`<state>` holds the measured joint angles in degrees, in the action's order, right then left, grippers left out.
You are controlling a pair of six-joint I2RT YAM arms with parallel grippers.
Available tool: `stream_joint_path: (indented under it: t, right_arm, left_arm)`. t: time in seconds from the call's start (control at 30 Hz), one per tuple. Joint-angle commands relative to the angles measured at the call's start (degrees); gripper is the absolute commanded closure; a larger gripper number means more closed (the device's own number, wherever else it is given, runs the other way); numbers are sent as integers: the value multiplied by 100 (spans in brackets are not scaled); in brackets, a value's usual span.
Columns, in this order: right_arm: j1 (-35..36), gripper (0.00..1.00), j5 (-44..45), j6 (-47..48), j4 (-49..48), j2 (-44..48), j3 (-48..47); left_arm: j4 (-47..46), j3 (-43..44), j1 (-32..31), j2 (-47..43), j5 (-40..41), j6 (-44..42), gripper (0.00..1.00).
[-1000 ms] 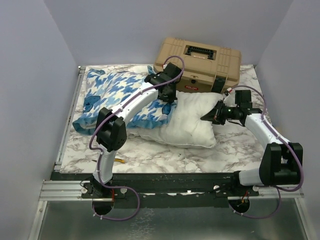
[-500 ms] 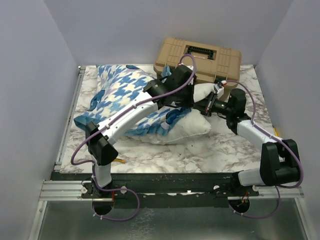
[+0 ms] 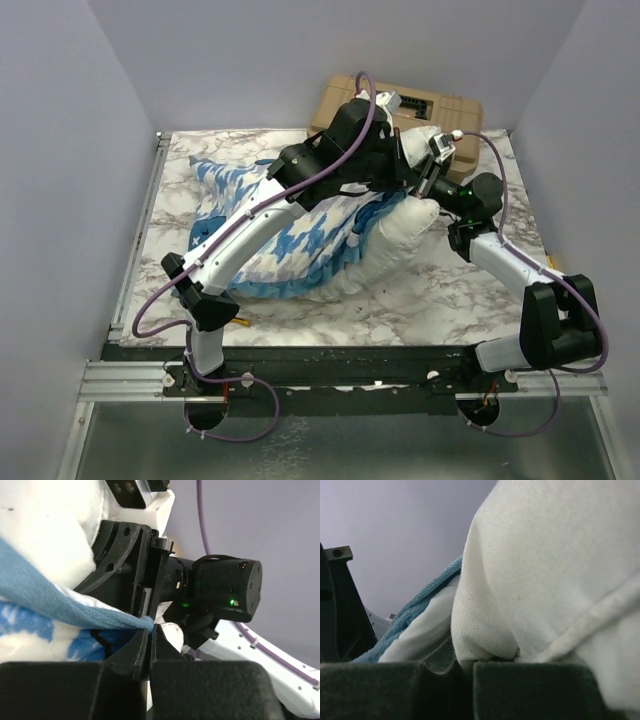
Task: Put the pillow into the pillowcase
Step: Stuff the pillow into the pillowcase.
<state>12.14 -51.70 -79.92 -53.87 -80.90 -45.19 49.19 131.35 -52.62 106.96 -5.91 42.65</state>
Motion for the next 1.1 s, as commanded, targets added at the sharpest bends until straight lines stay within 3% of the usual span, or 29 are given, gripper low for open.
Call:
stream_joint_path:
  t: [0.0, 0.17, 0.4, 0.87, 1.07]
  right_arm:
    - [552, 100, 544, 119, -353, 94, -510]
    - [1112, 100, 822, 817, 169, 31, -616]
    - [1719, 100, 1184, 1142, 413, 24, -258]
    - [1672, 100, 1799, 547, -72, 509, -930]
    - [1221, 100, 1785, 210, -201, 885, -1081]
  left_arm:
    - [-2214, 507, -328, -156, -1505, 986, 100]
    - [-2788, 1277, -320, 330, -1844, 1509, 100]
    - [-3580, 1360, -91, 559, -1889, 2079, 100]
    - [-3931, 1200, -36, 922, -2219, 2493, 100]
    - [-3960, 455, 447, 293, -2327, 2312, 100]
